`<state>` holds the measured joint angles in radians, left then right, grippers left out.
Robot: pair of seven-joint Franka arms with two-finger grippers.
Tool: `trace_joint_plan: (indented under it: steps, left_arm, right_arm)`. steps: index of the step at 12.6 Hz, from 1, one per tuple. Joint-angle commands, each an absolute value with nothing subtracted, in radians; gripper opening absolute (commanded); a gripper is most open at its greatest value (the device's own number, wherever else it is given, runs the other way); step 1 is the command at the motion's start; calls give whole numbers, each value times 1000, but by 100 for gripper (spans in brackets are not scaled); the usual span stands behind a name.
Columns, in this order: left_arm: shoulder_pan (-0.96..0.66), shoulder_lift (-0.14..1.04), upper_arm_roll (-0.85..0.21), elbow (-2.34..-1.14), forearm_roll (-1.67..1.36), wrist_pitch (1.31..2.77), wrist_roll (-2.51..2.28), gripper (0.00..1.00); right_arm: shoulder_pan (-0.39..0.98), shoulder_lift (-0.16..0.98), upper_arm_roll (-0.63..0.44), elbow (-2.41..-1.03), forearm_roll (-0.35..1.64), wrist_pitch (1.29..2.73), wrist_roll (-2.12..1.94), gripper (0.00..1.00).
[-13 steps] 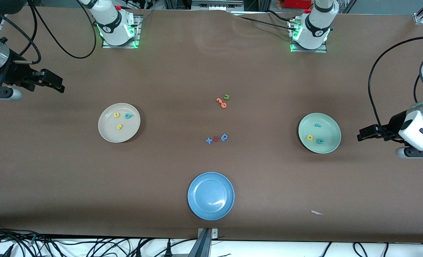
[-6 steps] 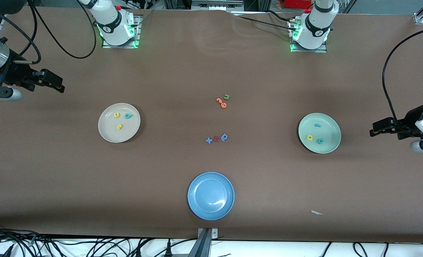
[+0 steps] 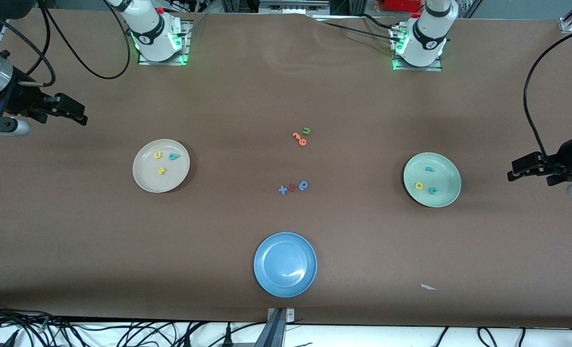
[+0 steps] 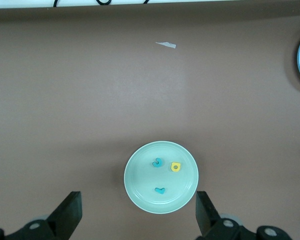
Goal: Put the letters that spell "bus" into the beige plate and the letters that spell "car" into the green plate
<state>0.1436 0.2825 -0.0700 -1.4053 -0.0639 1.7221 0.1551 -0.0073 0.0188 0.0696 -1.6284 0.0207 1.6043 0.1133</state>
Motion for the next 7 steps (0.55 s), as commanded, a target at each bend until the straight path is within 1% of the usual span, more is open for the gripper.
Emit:
trace_joint_plan:
  steps: [1,7]
  left_arm:
    - [153,268,-69,-1404,-60,1704,173,100]
    - [161,272,-69,-1404,-60,1704,173,100]
  right_arm:
    - [-17,12,83,-1638,6,1615,115,100]
    - [-17,12,83,-1638,8,1615,114,100]
